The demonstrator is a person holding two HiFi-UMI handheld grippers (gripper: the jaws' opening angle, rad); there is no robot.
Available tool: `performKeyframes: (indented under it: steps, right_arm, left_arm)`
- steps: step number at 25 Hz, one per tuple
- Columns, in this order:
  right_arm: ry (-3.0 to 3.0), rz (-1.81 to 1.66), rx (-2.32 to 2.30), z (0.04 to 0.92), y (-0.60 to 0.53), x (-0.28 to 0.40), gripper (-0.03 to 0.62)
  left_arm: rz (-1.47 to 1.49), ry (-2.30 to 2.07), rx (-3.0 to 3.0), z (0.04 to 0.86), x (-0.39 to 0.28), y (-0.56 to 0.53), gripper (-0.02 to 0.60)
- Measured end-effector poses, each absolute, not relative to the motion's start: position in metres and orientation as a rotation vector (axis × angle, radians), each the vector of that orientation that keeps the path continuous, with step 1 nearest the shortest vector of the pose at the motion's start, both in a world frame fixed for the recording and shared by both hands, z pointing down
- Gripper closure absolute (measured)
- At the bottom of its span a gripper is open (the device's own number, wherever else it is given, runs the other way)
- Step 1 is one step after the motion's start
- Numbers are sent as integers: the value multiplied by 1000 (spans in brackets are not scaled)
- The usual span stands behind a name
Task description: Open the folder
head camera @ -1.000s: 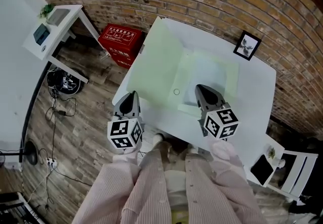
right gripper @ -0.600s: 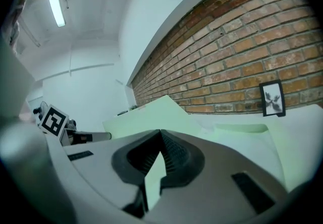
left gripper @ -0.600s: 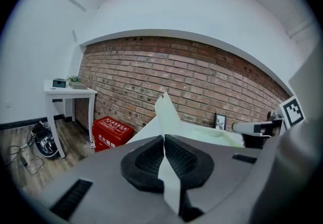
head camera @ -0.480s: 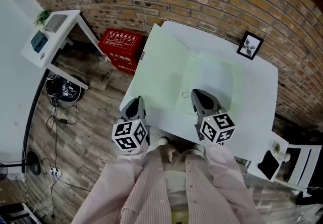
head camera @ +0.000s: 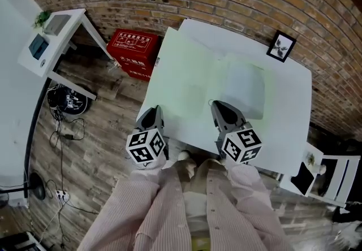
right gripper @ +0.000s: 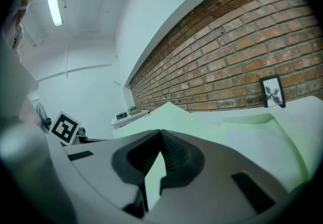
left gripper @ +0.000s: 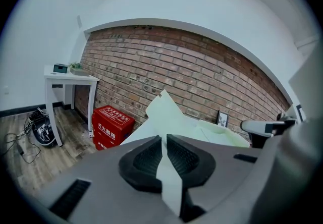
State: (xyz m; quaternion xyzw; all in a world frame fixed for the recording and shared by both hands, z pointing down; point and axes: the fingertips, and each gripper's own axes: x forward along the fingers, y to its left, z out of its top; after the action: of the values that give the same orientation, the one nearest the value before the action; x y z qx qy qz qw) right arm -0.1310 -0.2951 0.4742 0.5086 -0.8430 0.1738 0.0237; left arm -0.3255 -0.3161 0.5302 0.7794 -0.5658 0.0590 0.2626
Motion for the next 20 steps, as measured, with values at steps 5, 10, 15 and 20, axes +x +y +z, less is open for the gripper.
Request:
performKeyframes:
  steps: [5, 10, 15, 20]
  right_arm:
    - [-2610, 547, 1536, 478, -293, -141, 589]
    - [-2620, 564, 1479, 484, -299, -149, 589]
    - [-2639, 588, 1430, 491, -302, -166, 589]
    - [-2646, 610, 1386, 501, -302, -183, 589]
  left_arm:
    - [166, -1578, 2059, 540, -331, -320, 543]
    - [179, -1615, 2016, 551, -335, -324, 534]
    - [186, -1614, 1988, 561, -339, -325, 529]
    - [202, -1606, 1970, 572, -342, -327, 525]
